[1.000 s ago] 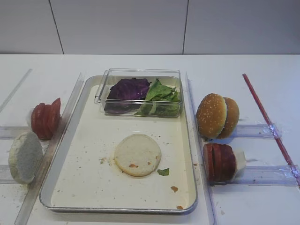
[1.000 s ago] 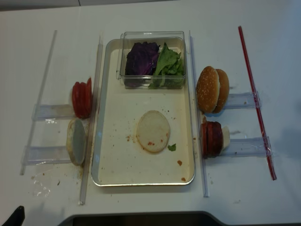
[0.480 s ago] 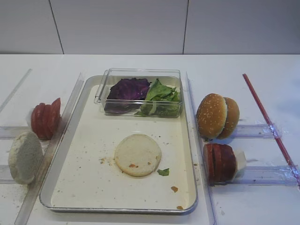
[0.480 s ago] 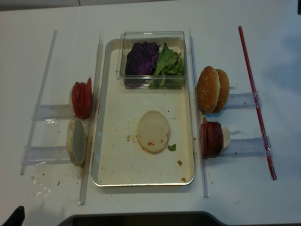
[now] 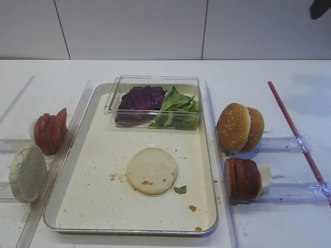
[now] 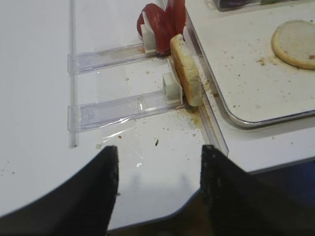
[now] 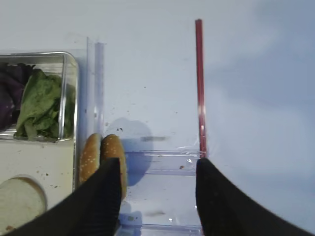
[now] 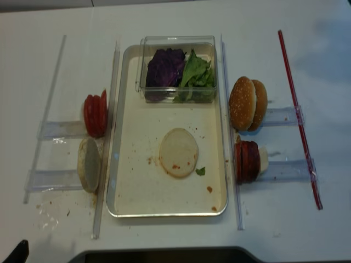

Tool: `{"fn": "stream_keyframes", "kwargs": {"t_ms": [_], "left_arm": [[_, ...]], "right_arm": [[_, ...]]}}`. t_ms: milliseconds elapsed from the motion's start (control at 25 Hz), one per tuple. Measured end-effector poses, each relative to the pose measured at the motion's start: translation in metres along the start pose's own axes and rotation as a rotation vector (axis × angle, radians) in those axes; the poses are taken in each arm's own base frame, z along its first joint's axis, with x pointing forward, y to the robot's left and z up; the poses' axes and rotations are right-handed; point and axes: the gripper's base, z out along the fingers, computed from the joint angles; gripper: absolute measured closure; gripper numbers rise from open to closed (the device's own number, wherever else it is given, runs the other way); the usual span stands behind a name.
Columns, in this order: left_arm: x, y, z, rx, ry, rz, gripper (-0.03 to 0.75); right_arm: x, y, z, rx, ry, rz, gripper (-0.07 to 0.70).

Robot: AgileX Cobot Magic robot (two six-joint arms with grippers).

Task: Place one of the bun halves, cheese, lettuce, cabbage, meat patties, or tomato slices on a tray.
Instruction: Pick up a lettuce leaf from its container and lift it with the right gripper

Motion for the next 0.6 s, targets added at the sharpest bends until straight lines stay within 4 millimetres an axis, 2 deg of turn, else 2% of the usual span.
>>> {"fn": "stream_keyframes", "kwargs": {"t_ms": [240,600], "left_arm": [[0.0,0.0,0.0,0.0,-0.002,0.0,0.357],[0.0,0.0,0.0,0.0,-0.002,0.0,0.357]], "right_arm": [[-0.012,0.046,0.032,-0.048,0.061,-0.067,0.247],[-0.018,0.124,0.096,-0.083,0.155,-0.179,0.247]]}}
